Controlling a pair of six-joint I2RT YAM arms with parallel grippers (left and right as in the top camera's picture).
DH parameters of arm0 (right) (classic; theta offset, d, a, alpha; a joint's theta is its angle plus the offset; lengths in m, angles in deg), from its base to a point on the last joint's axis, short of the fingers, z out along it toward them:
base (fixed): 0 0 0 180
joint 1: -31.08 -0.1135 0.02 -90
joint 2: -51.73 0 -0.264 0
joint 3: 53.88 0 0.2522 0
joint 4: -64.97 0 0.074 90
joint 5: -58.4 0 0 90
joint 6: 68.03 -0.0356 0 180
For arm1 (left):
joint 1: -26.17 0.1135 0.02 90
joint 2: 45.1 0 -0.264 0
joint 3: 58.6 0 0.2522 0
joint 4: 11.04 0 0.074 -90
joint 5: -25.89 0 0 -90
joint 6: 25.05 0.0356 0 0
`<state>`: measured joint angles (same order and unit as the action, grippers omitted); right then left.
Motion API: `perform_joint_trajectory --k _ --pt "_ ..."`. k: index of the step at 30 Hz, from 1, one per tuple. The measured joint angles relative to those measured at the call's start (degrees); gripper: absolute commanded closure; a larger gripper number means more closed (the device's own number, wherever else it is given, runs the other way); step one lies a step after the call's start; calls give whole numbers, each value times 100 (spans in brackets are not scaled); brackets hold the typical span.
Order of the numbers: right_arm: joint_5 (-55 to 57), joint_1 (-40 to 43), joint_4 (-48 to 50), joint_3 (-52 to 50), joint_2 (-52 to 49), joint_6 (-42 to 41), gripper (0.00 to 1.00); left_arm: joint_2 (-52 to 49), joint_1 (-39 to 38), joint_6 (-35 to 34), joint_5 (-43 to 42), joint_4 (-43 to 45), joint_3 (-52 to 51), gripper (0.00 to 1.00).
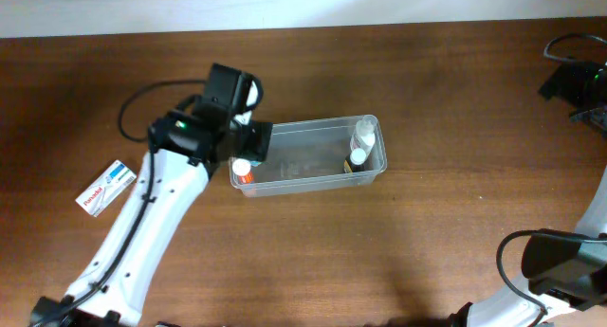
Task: Pack container
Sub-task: 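Move left gripper to the white-blue medicine box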
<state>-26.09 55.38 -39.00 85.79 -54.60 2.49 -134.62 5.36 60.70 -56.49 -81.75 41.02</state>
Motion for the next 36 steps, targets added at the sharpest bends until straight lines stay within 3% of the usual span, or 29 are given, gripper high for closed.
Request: perform_joint_trajectory --k 7,16,24,36 --pt "0 0 0 0 0 0 2 2 1279 -293 39 -767 387 1" --pt "0 0 -2 0 0 -2 2 -98 3526 -592 -516 -654 186 1" --pt "0 0 -2 0 0 0 2 -979 3799 -101 -533 -435 173 1" --pt "0 0 -2 0 0 -2 2 -1945 3939 1499 -743 74 107 1"
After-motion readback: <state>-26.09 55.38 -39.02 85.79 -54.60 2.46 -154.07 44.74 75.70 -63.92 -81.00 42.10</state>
